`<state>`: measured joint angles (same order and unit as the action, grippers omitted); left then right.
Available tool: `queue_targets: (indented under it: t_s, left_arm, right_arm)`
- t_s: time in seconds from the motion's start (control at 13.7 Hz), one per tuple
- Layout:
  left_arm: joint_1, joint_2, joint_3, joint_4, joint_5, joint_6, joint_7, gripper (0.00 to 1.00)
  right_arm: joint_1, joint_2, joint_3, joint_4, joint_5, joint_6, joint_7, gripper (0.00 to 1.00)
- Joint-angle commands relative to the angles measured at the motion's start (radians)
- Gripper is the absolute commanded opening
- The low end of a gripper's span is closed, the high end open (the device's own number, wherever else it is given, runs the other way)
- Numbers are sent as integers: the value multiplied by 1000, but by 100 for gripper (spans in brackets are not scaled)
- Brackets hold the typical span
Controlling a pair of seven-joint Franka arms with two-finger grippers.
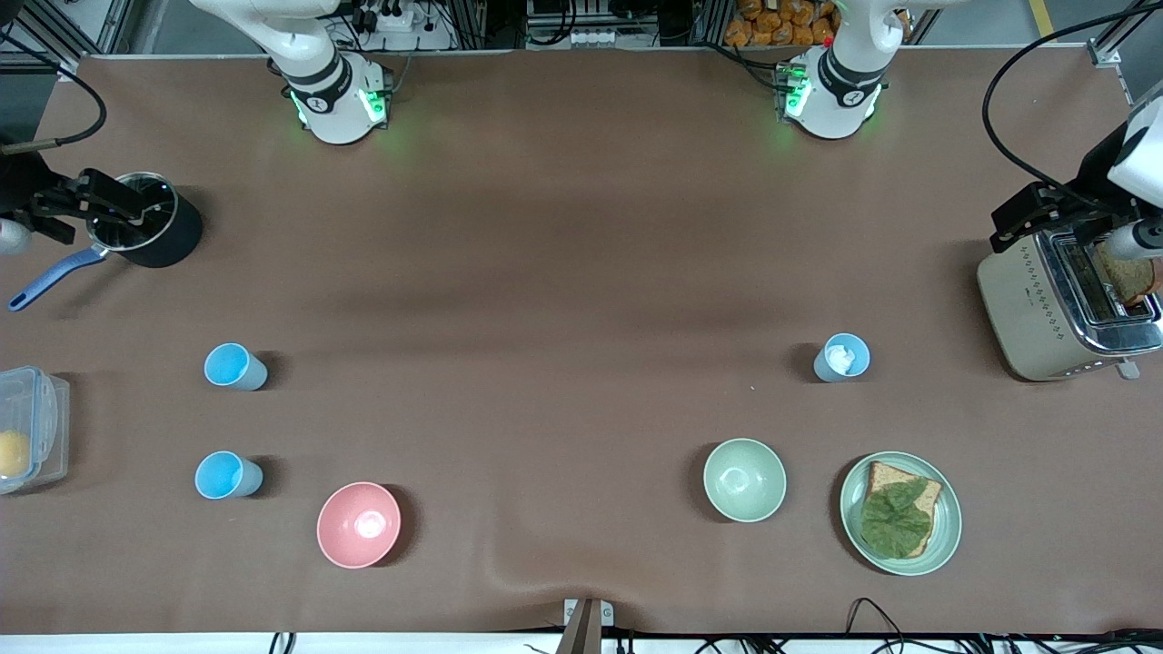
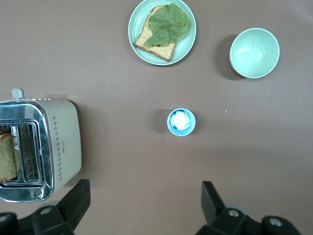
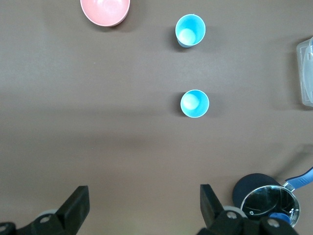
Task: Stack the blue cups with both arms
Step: 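Reach down and grasp the tissue-filled blue cup with the left gripper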
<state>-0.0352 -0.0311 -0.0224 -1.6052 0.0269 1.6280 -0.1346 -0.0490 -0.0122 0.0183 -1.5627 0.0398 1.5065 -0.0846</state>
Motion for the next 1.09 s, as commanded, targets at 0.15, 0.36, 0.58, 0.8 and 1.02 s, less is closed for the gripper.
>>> queue_targets:
  t_s: [0.15,0.36,0.58,0.8,1.02]
  left_arm:
    - [1,29,5,37,13,-22,20,100]
    - [8,75,5,28,-40,-17,12,100]
    - [15,8,-2,28,-62,-60,9,100]
    - [17,20,5,19,-52,-59,9,100]
    - [37,60,4,-13,-48,21,12,100]
  right_arm:
    - [3,-17,-1,-4,-4,-11,-1,100]
    - [1,-12,-1,-4,-4,-11,-1,100]
    - [-12,4,-5,-4,-4,-11,-1,100]
    - [-20,50,-6,-11,-4,-40,-11,100]
    - [-37,113,-6,-7,-18,-60,-12,100]
